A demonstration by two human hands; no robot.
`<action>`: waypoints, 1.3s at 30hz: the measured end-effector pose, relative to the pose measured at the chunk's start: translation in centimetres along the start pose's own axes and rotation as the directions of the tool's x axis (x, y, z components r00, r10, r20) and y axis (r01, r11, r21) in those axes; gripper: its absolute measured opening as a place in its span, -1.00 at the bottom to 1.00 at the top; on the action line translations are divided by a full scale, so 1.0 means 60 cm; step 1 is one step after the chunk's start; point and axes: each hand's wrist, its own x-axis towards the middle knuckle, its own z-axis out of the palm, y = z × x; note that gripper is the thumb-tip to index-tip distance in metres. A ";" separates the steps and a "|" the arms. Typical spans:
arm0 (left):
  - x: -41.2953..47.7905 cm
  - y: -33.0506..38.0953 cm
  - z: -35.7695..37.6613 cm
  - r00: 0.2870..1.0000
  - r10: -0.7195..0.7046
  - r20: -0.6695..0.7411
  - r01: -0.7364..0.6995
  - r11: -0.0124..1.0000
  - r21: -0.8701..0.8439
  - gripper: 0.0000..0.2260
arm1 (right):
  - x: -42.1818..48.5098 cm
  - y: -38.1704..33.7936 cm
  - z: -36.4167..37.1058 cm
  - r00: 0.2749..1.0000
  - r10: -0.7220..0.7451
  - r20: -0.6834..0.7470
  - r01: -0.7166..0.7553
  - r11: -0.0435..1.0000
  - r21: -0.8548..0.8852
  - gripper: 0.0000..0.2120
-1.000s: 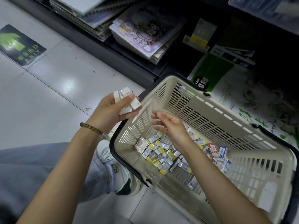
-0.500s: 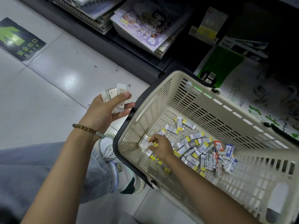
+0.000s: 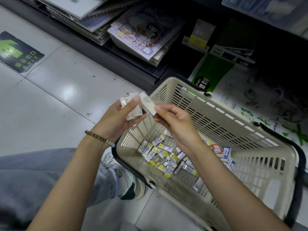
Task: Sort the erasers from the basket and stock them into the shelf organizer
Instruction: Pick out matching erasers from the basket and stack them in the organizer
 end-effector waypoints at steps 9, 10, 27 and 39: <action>0.002 0.013 -0.044 0.962 0.095 -0.255 -0.085 0.995 0.051 -0.63 | 0.033 0.138 -0.059 0.944 0.319 -0.082 -0.323 0.843 -0.431 -0.62; 0.004 0.014 -0.047 0.957 0.100 -0.271 -0.092 0.995 0.044 -0.66 | 0.037 0.174 -0.068 0.916 0.391 -0.088 -0.371 0.745 -0.554 -0.56; 0.019 0.007 -0.047 0.981 0.091 -0.169 -0.088 0.996 0.025 -0.73 | 0.029 0.291 -0.072 0.966 0.210 -0.153 -0.260 0.752 -0.606 -0.83; 0.033 -0.060 0.095 0.992 -0.073 0.100 0.049 0.973 0.225 -0.64 | -0.069 -0.071 -0.144 0.946 -0.080 -0.314 0.111 0.990 0.084 -0.92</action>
